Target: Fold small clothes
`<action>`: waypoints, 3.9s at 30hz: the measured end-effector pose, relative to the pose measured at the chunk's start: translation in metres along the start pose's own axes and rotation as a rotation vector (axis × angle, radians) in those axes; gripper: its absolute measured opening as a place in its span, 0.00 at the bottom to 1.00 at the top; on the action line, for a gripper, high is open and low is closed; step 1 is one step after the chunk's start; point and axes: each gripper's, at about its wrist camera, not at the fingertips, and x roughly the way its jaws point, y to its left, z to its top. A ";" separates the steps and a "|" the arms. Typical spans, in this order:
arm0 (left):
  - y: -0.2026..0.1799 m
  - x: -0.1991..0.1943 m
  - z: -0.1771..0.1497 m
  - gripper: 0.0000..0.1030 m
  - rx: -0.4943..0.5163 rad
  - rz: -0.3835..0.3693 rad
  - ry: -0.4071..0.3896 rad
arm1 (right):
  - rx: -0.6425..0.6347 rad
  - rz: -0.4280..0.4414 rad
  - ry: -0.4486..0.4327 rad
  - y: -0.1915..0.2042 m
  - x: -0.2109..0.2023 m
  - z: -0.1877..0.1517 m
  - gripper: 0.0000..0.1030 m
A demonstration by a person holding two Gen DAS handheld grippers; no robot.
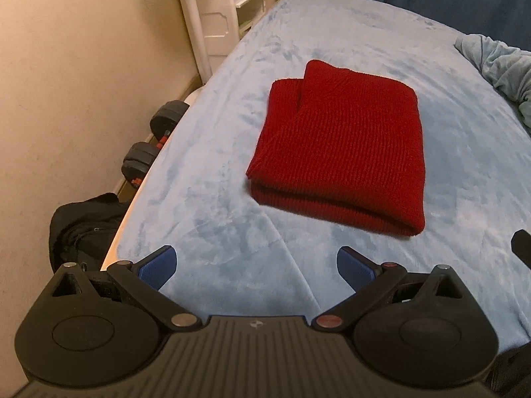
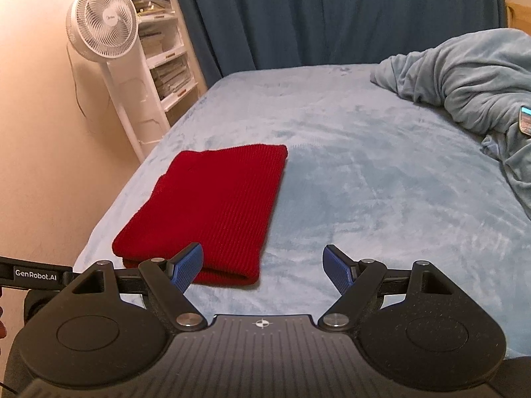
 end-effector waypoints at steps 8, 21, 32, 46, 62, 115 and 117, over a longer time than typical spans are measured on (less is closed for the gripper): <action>-0.004 0.028 0.018 1.00 -0.025 -0.007 0.029 | -0.009 0.024 0.033 0.000 0.035 0.014 0.78; 0.028 0.131 0.046 1.00 -0.497 -0.237 0.128 | 0.332 0.274 0.215 -0.072 0.209 0.131 0.88; 0.042 0.199 0.051 0.99 -0.729 -0.249 0.221 | 0.410 0.174 0.451 -0.071 0.416 0.181 0.88; 0.011 0.269 0.237 0.51 -0.094 -0.423 0.095 | 0.528 0.145 0.381 -0.136 0.309 0.083 0.24; 0.001 0.276 0.285 0.96 0.054 -0.243 0.014 | 0.861 0.079 0.217 -0.122 0.222 -0.023 0.38; -0.018 -0.033 -0.005 1.00 0.167 -0.106 -0.234 | -0.138 -0.111 -0.004 0.056 -0.012 -0.006 0.99; -0.018 -0.034 -0.004 1.00 0.167 -0.104 -0.235 | -0.139 -0.110 -0.004 0.056 -0.012 -0.006 0.99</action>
